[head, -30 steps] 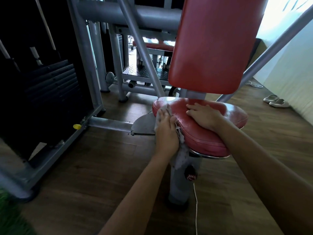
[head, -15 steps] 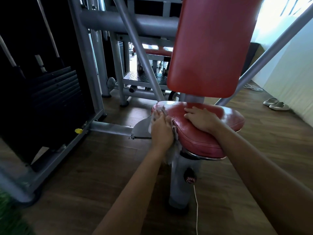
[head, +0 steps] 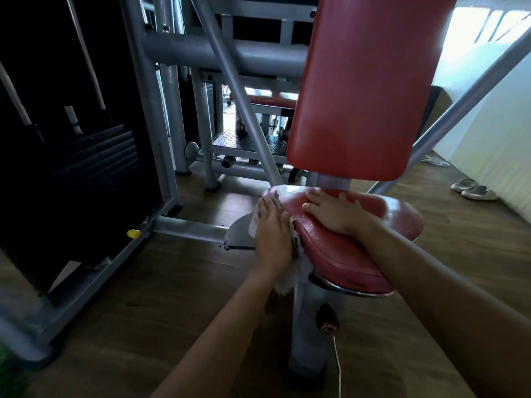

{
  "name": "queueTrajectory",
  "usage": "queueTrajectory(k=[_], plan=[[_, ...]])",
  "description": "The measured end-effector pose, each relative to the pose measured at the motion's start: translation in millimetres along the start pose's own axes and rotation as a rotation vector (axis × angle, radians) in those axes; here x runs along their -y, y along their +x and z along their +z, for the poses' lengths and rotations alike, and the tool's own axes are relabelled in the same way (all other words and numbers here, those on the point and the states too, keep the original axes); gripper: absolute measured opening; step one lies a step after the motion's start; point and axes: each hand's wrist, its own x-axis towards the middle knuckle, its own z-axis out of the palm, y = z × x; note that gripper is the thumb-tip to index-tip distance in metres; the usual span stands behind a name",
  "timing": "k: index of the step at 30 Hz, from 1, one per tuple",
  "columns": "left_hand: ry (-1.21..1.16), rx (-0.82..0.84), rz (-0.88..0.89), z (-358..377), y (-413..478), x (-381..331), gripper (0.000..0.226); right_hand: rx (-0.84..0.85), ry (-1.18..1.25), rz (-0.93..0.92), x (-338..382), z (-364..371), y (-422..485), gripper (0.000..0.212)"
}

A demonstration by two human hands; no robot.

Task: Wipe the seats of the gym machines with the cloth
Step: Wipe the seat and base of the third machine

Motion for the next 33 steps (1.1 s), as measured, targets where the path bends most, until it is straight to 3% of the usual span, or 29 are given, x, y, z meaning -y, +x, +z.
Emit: queueTrajectory(k=[4, 9, 16, 21, 24, 27, 30, 33], plan=[[0.119, 0.036, -0.045, -15.6, 45.3, 24.1, 0.045, 0.014, 0.000, 0.008, -0.2, 2.6, 9.9, 0.057], [0.037, 0.066, -0.055, -31.9, 83.7, 37.5, 0.038, 0.020, -0.005, 0.015, -0.4, 2.5, 17.6, 0.057], [-0.027, -0.049, 0.012, -13.1, 19.0, 23.0, 0.038, 0.037, -0.024, 0.024, 0.0, 4.5, 22.3, 0.056], [0.221, -0.081, 0.113, -4.4, 36.3, 24.8, 0.056, 0.063, -0.032, 0.038, -0.1, 3.5, 22.6, 0.057], [0.312, 0.014, 0.137, -14.2, 75.0, 28.2, 0.053, 0.069, -0.035, 0.043, -0.3, 3.3, 22.7, 0.057], [0.258, 0.158, 0.059, -26.4, 108.3, 30.3, 0.040, 0.074, -0.027, 0.051, 1.2, 2.5, 21.8, 0.057], [0.154, 0.119, -0.026, -29.2, 95.8, 29.1, 0.038, 0.072, -0.026, 0.051, 3.0, 0.9, 21.0, 0.057], [0.155, 0.041, 0.036, -21.4, 63.6, 24.5, 0.040, 0.071, -0.029, 0.050, 2.8, 1.0, 21.0, 0.057]])
